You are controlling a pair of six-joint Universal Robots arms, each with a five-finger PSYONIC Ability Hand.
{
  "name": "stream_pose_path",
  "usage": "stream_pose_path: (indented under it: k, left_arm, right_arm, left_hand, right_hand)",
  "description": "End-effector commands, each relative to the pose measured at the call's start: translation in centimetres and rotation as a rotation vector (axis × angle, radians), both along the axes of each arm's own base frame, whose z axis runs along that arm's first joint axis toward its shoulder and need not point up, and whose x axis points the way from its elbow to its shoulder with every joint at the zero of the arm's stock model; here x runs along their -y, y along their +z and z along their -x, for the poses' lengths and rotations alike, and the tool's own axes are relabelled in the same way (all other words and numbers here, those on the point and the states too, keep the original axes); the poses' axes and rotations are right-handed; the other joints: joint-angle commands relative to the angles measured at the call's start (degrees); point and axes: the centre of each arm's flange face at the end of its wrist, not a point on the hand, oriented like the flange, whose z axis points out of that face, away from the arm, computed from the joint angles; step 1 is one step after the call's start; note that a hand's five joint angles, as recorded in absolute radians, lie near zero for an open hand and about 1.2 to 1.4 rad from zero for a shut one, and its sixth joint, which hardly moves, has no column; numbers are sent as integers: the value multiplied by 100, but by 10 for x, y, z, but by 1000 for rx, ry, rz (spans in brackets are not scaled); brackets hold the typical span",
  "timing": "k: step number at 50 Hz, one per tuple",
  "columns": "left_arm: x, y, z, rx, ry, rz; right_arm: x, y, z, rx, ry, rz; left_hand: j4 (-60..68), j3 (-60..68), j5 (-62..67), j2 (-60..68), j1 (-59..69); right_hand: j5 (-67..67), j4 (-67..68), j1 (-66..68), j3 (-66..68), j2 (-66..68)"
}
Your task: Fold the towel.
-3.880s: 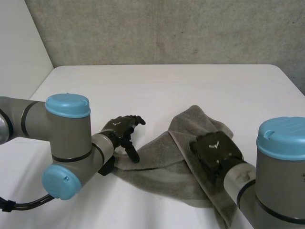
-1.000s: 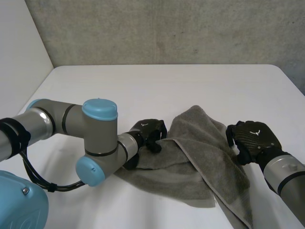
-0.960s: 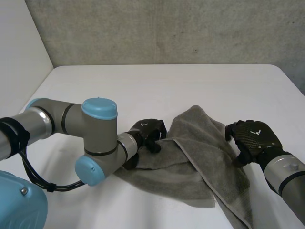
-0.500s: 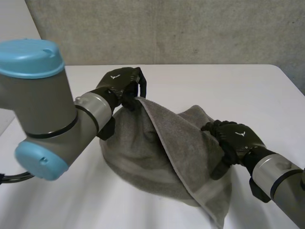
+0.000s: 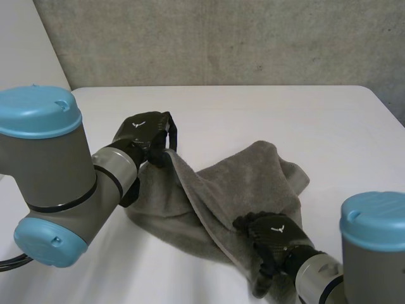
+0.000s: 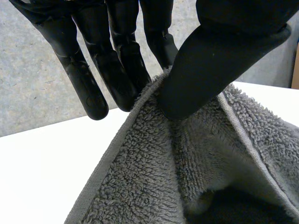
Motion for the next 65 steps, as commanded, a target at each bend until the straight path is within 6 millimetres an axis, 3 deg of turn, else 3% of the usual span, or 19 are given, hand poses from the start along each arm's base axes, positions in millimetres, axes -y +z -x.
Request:
stream_pose_path:
  k: [1, 10, 12, 13, 15, 18, 21, 23, 26, 36, 40, 42, 47, 51, 58, 60, 61, 64, 65]
  left_arm:
    - [9, -8, 0, -3, 13, 3]
    - [24, -15, -8, 5, 53, -9]
    - [24, -15, -9, 5, 54, -9]
    - [24, -15, -9, 5, 56, -9]
    - [24, -15, -10, 7, 57, -13]
    - [24, -14, -11, 5, 61, -12]
    - [24, -12, -14, 4, 67, -11]
    - [25, -9, -15, -2, 67, -5]
    - [23, 1, -16, -14, 67, 18]
    - [15, 33, -20, -50, 62, 77]
    - [-1, 60, -29, -64, 62, 100]
    - [-8, 70, -32, -70, 59, 109]
    - [-28, 103, -43, -98, 57, 162]
    - [-43, 126, -53, -101, 59, 217]
    - [-43, 120, -58, 20, 61, 221]
    - [-35, 104, -56, 74, 56, 190]
    - [-35, 103, -56, 74, 56, 190]
    - [-7, 52, -42, 162, 42, 50]
    - [-7, 51, -42, 162, 42, 49]
  right_arm:
    - [-7, -15, -5, -52, 19, 24]
    - [1, -26, -9, -104, 39, 126]
    - [9, -25, -9, -134, 21, 221]
    - [9, -25, -9, -135, 20, 221]
    - [21, -17, -8, -153, -11, 326]
    - [26, -10, -8, -147, -19, 374]
    - [33, 21, -10, -105, -27, 481]
    - [48, 57, -7, -54, -57, 588]
    - [61, 87, -1, -33, -65, 660]
    - [78, 141, 16, -35, -36, 634]
    - [76, 160, 21, -25, -48, 619]
    - [68, 183, 25, 7, -53, 638]
    - [63, 212, 27, 41, -46, 689]
    - [64, 223, 29, 39, -40, 693]
    - [69, 221, 30, 20, -12, 632]
    - [89, 199, 24, 2, 11, 556]
    - [89, 198, 24, 2, 11, 556]
    - [117, 167, 13, -28, 30, 472]
    - [117, 167, 13, -28, 31, 471]
  left_hand:
    - [1022, 1033, 1106, 1028, 1135]
    - [1022, 1033, 1106, 1028, 1135]
    - [1022, 1033, 1106, 1028, 1135]
    - [1022, 1033, 1106, 1028, 1135]
    - [1022, 1033, 1106, 1028, 1135]
    - [1022, 1033, 1106, 1028, 1135]
    - [1022, 1033, 1106, 1028, 1135]
    - [1022, 1033, 1106, 1028, 1135]
    - [1022, 1033, 1106, 1028, 1135]
    - [1022, 1033, 1106, 1028, 1135]
    - [1022, 1033, 1106, 1028, 1135]
    - [1022, 1033, 1106, 1028, 1135]
    - [1022, 1033, 1106, 1028, 1135]
    - [1022, 1033, 1106, 1028, 1135]
    - [1022, 1033, 1106, 1028, 1135]
    - [1022, 1033, 1106, 1028, 1135]
    - [1022, 1033, 1106, 1028, 1135]
    - [1022, 1033, 1106, 1028, 1135]
    - [1022, 1033, 1106, 1028, 1135]
  right_hand:
    - [-314, -464, -198, -334, -491]
    - [-70, -220, 45, -90, -247]
    - [2388, 2237, 2503, 2368, 2210]
    - [2403, 2252, 2518, 2383, 2225]
    - [5900, 5750, 6015, 5880, 5723]
    - [6686, 6536, 6801, 6666, 6509]
    - [6686, 6536, 6802, 6666, 6509]
    - [6686, 6536, 6802, 6666, 6509]
    - [6686, 6536, 6802, 6666, 6509]
    - [6686, 6536, 6802, 6666, 6509]
    - [6686, 6536, 6802, 6666, 6509]
    - [6686, 6536, 6802, 6666, 6509]
    - [6686, 6536, 6802, 6666, 6509]
    - [6686, 6536, 6802, 6666, 6509]
    - [6686, 6536, 6802, 6666, 6509]
    - [6686, 6536, 6802, 6666, 6509]
    - [6686, 6536, 6802, 6666, 6509]
    - [6686, 6536, 6802, 6666, 6509]
    - [6686, 6536, 6802, 6666, 6509]
